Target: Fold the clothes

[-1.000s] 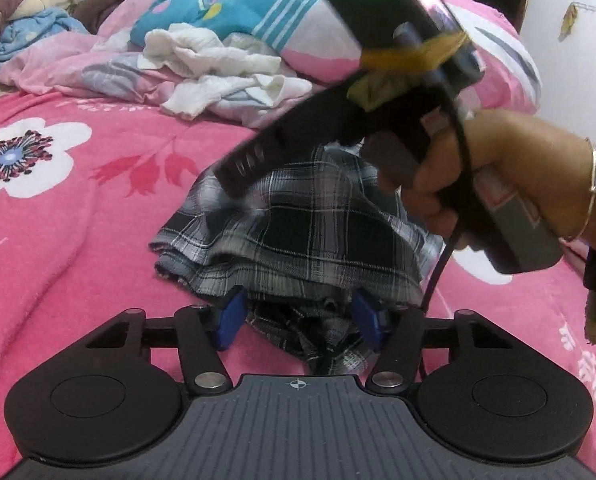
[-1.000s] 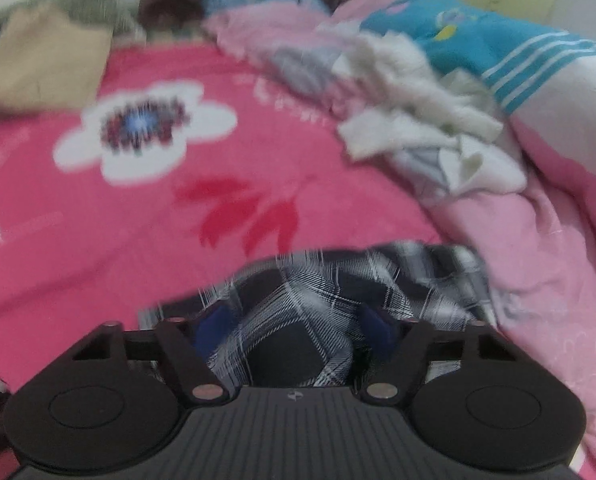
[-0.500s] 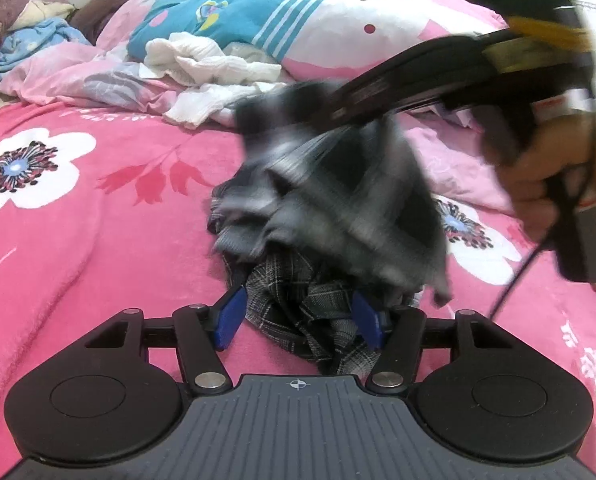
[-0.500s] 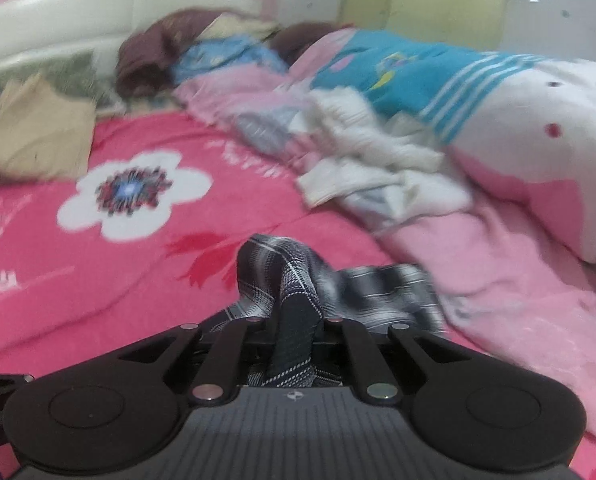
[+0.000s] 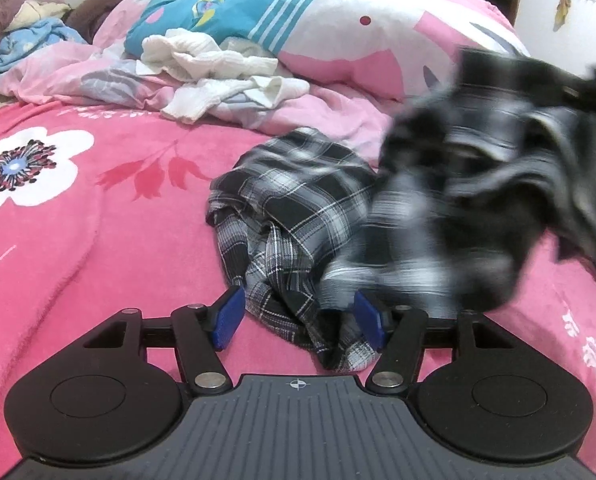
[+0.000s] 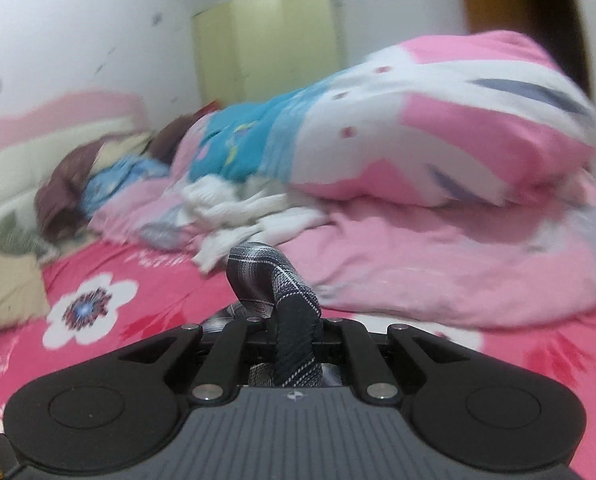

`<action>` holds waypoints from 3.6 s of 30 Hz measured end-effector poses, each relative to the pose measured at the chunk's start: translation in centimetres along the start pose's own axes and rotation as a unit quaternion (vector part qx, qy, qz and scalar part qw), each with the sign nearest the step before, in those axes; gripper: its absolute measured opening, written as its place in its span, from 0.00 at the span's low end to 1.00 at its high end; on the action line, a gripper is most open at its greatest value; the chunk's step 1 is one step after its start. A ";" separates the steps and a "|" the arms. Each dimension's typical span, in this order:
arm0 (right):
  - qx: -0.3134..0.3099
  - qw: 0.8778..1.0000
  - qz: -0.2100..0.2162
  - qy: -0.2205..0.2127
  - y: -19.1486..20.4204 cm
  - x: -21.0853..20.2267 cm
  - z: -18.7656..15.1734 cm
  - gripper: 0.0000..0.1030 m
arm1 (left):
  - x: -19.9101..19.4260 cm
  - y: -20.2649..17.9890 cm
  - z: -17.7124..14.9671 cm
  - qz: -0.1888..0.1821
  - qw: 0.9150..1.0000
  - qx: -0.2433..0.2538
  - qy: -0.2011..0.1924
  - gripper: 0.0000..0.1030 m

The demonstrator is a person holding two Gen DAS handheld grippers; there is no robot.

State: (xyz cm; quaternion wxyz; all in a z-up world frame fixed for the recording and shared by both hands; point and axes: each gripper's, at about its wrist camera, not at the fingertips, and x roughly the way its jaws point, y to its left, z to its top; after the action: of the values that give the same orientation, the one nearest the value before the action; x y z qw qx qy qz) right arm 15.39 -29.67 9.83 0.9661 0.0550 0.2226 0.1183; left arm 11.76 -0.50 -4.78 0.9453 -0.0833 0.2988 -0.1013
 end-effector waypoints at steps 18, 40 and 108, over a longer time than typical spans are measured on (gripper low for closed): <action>0.317 0.934 -0.149 0.069 -17.6 -7.0 -15.7 0.18 | 1.5 0.0 -0.5 0.015 1.000 0.000 0.020 0.61; -0.158 0.974 0.103 0.121 10.1 13.8 -5.6 0.79 | 2.1 2.9 -0.3 0.066 0.994 -0.081 0.013 0.62; 0.359 0.933 -0.002 0.008 -11.0 -6.2 -17.9 0.12 | 2.2 -3.9 -2.3 -0.143 0.988 0.024 0.053 0.53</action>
State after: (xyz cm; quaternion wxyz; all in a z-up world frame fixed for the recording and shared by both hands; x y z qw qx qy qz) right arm 4.26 -40.95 -5.35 0.8806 0.3965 0.2578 0.0296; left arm 11.59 -4.99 -6.98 0.9057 -0.0968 0.3304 -0.2473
